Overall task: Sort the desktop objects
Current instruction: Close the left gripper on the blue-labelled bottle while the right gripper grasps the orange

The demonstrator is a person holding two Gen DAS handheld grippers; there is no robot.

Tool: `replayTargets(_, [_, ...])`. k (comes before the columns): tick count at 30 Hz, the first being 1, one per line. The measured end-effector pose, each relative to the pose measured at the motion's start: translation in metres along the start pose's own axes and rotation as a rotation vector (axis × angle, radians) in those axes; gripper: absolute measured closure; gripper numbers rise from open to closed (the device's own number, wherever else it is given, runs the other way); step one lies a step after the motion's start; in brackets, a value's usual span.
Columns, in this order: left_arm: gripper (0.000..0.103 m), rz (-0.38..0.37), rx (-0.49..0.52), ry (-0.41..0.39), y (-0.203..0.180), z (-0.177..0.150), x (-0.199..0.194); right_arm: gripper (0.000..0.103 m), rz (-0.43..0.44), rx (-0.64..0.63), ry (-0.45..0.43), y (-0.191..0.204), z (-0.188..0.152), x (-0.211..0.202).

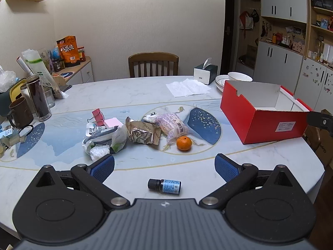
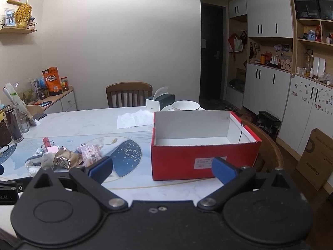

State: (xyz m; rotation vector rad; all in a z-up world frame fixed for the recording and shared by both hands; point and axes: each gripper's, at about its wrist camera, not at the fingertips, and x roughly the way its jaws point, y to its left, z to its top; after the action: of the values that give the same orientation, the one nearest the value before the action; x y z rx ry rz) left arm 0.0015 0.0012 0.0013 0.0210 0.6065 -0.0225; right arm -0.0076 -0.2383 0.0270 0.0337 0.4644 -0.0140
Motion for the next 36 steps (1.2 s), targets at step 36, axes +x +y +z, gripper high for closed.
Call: replayTargets(36, [0.0,-0.09,0.134,0.177,0.016,-0.036,0.118,0.001,0.224,-0.133,0.213,0.081,-0.001,0.137])
